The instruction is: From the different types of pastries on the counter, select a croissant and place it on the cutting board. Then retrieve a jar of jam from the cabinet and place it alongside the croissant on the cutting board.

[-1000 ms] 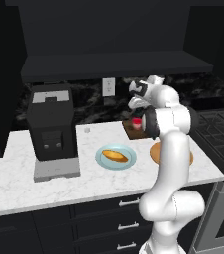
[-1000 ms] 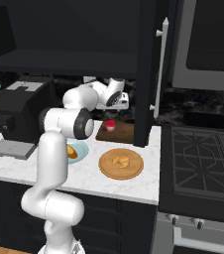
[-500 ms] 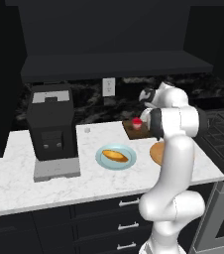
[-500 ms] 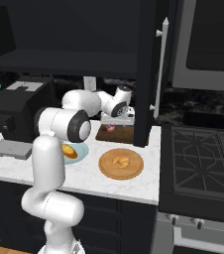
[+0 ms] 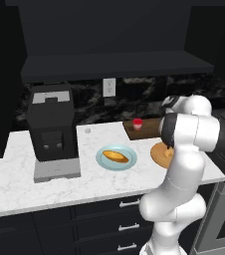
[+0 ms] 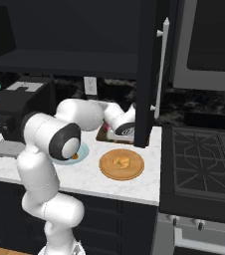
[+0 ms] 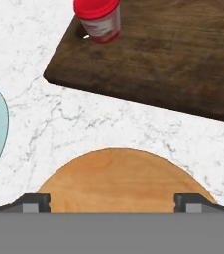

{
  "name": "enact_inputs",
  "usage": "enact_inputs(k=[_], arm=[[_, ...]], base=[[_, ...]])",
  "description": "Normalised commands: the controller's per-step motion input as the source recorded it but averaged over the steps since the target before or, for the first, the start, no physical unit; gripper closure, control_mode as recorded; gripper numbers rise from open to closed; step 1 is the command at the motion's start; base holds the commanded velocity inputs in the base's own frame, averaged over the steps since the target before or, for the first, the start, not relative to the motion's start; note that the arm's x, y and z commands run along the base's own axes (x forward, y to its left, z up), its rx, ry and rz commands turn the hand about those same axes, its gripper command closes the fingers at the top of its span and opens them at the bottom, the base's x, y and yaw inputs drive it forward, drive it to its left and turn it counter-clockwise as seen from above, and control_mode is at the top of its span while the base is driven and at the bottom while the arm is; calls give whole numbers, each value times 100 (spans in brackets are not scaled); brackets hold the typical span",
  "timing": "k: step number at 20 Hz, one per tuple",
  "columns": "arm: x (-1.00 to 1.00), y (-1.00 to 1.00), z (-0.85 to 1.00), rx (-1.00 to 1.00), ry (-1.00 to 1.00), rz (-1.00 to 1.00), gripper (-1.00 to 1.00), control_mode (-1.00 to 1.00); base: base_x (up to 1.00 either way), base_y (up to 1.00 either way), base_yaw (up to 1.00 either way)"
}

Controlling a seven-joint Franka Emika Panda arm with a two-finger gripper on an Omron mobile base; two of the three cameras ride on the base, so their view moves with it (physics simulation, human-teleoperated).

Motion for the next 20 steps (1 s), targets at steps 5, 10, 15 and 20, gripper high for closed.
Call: enact_inputs(k=[5,10,15,20], arm=[[-90,17,-34,-9,0,2,-100,-100],[-10,9,-9,-8,0,9,-100,-100],[18,-3,0,-4,0,10,-100,-100],[11,-30,7,0,0,7,-100,-100]], base=[[0,0,0],[0,0,0],[0,0,0],[0,0,0]])
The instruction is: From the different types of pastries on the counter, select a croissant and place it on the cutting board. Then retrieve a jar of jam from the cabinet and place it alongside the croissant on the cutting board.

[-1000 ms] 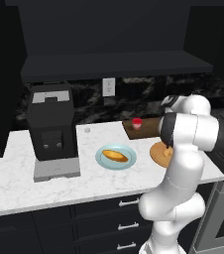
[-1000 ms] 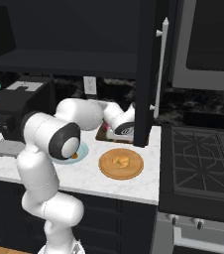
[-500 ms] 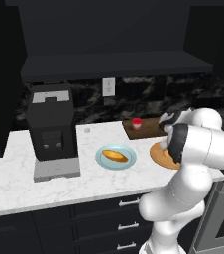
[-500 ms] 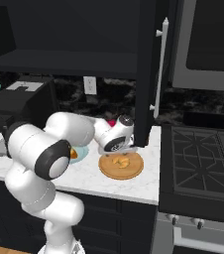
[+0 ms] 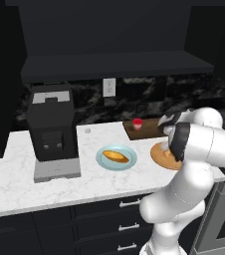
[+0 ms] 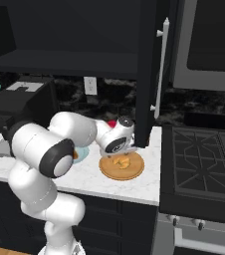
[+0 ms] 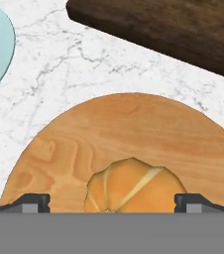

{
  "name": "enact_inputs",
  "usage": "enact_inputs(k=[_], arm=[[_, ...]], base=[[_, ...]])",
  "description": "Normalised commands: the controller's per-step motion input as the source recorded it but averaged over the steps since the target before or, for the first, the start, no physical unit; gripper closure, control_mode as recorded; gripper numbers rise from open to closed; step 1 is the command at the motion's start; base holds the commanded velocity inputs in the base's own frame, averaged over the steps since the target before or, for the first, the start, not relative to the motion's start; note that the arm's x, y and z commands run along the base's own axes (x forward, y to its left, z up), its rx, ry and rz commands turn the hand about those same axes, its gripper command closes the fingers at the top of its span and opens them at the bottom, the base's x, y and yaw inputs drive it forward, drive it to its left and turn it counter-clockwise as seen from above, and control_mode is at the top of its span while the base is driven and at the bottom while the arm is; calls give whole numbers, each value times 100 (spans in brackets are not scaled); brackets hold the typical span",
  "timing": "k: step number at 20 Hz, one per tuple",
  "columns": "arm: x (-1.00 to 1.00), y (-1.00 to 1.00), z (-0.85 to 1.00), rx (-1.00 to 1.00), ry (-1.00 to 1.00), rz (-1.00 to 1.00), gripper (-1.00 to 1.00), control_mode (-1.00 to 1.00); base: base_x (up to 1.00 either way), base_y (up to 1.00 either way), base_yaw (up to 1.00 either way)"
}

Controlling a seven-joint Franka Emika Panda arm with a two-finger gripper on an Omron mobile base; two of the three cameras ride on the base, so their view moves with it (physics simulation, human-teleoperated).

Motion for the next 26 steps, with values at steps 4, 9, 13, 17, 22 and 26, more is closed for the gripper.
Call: enact_inputs(k=[4,9,13,17,22,26], arm=[[8,-38,20,0,-1,13,-100,-100],[-11,30,-18,-3,0,0,-100,-100],[-55,47,-84,-19,3,0,-100,-100],[-1,4,-4,-1,0,3,-100,-100],[18,-10,0,0,0,10,-100,-100],[16,-18,0,0,0,11,-100,-100]], base=[[0,0,0],[0,0,0],[0,0,0],[0,0,0],[0,0,0],[0,0,0]])
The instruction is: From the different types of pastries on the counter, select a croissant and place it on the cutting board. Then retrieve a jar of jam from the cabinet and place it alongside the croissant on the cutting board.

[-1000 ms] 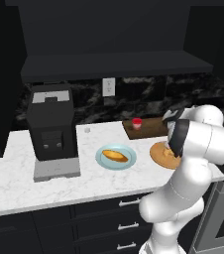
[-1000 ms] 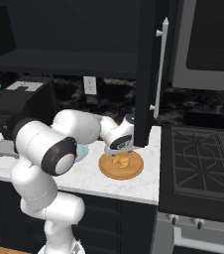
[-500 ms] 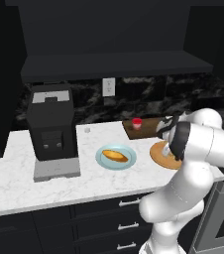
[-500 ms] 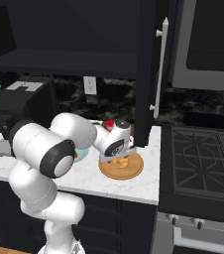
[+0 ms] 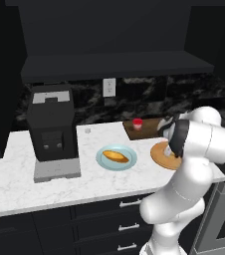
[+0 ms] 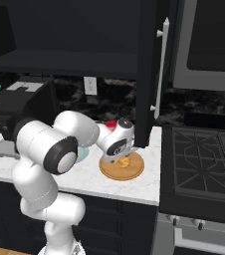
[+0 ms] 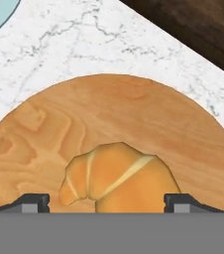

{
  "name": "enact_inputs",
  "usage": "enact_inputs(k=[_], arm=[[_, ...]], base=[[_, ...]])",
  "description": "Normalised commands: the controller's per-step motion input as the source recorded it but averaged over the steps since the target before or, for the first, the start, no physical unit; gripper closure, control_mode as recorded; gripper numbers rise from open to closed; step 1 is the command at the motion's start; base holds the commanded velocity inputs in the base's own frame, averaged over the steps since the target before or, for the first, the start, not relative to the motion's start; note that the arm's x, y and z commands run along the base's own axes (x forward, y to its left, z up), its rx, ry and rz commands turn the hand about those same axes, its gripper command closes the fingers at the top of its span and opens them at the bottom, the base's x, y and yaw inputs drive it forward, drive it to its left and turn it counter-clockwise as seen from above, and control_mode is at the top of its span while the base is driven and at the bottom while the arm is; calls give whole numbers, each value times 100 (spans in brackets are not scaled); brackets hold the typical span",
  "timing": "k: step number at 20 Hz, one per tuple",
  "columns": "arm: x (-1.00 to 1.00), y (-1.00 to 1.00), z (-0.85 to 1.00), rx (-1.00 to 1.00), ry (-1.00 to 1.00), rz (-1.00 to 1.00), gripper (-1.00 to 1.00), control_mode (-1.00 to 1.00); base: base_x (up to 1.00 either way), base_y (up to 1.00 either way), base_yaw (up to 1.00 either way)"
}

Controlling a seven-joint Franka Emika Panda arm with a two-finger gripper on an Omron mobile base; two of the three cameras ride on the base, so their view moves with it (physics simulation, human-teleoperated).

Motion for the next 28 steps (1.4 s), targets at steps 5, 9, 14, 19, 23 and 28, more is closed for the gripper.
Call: enact_inputs(k=[5,9,14,19,23,28], arm=[[0,1,-20,-1,4,2,-100,-100],[0,1,-51,-8,17,0,-100,-100],[0,0,-55,-6,18,0,-100,-100],[-1,3,-67,-1,20,0,-100,-100],[-21,7,-78,0,14,0,-100,-100],[-44,11,-85,-4,6,0,-100,-100]], base=[[0,0,0],[0,0,0],[0,0,0],[0,0,0],[0,0,0],[0,0,0]])
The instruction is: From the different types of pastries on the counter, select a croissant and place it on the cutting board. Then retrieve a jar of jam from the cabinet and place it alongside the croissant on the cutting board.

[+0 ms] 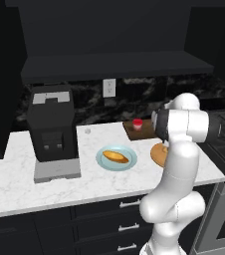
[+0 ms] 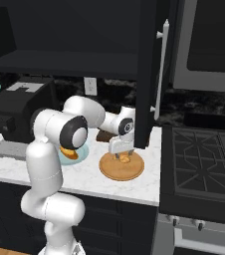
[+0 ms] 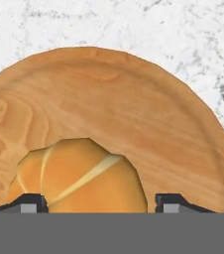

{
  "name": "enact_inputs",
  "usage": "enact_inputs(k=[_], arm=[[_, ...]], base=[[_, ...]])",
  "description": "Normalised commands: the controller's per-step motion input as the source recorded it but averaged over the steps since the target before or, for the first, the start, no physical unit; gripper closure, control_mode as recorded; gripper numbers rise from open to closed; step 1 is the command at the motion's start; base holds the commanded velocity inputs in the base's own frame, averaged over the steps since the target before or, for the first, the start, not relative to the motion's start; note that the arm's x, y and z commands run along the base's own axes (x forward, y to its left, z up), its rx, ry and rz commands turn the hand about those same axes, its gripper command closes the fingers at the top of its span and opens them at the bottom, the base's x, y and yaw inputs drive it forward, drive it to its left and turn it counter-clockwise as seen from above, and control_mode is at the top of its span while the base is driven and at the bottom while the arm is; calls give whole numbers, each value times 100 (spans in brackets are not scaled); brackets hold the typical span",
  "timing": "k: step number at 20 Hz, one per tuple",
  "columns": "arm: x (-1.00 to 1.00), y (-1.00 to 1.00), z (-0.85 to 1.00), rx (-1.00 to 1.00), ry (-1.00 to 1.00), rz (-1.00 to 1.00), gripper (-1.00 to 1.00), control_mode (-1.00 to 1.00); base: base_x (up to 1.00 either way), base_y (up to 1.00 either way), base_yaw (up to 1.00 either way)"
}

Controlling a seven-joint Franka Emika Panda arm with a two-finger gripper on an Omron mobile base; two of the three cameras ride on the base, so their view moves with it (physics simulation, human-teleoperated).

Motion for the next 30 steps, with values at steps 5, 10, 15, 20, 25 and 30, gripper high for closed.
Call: enact_inputs(k=[5,10,15,20,25,30], arm=[[-71,27,-99,-13,0,0,100,-100],[-35,0,-68,-4,3,0,100,-100],[-26,0,14,-2,-3,-4,100,-100],[2,-4,100,0,-19,-14,100,-100],[56,0,89,-3,-4,-10,100,-100],[100,0,67,-4,3,-9,100,-100]], base=[[0,0,0],[0,0,0],[0,0,0],[0,0,0],[0,0,0],[0,0,0]])
